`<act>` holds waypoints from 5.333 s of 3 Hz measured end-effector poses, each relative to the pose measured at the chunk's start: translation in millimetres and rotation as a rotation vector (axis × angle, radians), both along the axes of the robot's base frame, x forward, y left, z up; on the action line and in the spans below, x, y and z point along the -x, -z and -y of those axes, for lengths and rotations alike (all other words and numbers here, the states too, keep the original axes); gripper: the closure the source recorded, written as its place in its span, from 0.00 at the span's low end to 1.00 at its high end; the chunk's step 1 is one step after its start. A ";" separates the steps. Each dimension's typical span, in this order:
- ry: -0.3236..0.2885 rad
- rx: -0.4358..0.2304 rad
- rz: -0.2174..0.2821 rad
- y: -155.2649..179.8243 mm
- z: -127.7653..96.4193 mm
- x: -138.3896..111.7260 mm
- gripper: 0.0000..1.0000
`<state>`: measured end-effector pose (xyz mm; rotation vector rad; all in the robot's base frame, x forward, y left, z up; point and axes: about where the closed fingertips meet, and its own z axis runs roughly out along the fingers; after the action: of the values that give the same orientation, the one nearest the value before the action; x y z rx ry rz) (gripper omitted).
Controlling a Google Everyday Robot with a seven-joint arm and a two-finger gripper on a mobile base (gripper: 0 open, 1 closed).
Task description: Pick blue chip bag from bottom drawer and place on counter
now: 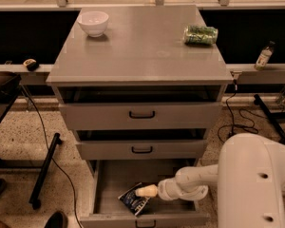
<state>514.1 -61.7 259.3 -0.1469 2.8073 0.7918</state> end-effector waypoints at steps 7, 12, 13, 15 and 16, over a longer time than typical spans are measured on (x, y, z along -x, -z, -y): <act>0.081 -0.650 0.186 -61.3 37.7 -5.4 1.00; -0.309 -0.591 0.663 -439.0 130.3 -15.8 1.00; -0.344 -0.463 0.762 -513.2 131.4 -0.5 1.00; -0.323 -0.194 0.840 -548.3 111.7 -7.6 1.00; -0.392 -0.194 0.850 -553.1 106.3 4.1 1.00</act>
Offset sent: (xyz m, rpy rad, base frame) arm 0.0061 0.0280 -0.0867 0.0277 0.1132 -0.0748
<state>509.9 -168.0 812.4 -0.8047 1.9073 0.8156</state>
